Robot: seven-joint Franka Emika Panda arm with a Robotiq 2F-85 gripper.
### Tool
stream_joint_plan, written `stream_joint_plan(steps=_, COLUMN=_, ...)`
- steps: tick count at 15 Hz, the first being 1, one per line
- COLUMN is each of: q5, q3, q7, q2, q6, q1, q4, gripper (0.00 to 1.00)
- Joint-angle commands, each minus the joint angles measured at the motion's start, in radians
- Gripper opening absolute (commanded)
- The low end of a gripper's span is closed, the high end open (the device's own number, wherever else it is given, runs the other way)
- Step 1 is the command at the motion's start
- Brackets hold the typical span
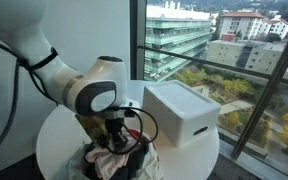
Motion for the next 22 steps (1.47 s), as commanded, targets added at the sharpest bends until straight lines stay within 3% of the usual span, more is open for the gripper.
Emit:
stream_joint_plan(steps=1, q5=-0.172, q3=0.006, q7=0.13, q2=-0.124, q6=-0.031, q1=0.021, q4=-0.011, gripper=0.8)
stream_joint_plan(steps=3, q5=-0.181, q3=0.036, q7=0.137, q2=-0.178, q6=-0.068, q1=0.027, q4=-0.017, gripper=0.96)
stream_joint_plan(steps=4, q5=-0.142, q3=0.054, q7=0.109, q2=-0.203, q6=-0.09, q1=0.042, q4=-0.021, gripper=0.99)
stream_joint_plan(steps=7, q5=-0.009, q3=0.092, q7=0.006, q2=-0.25, q6=-0.167, q1=0.106, q4=-0.02, gripper=1.0)
stream_joint_plan(steps=10, q5=0.032, q3=0.156, q7=-0.002, q2=-0.245, q6=-0.253, q1=0.169, q4=0.014, gripper=1.0)
stream_joint_plan(steps=11, q5=0.006, q3=0.135, q7=0.017, q2=-0.228, q6=-0.209, q1=0.13, q4=-0.001, gripper=1.0)
stream_joint_plan(steps=22, q5=0.089, q3=0.179, q7=0.044, q2=-0.152, q6=-0.214, q1=0.181, q4=-0.012, gripper=1.0)
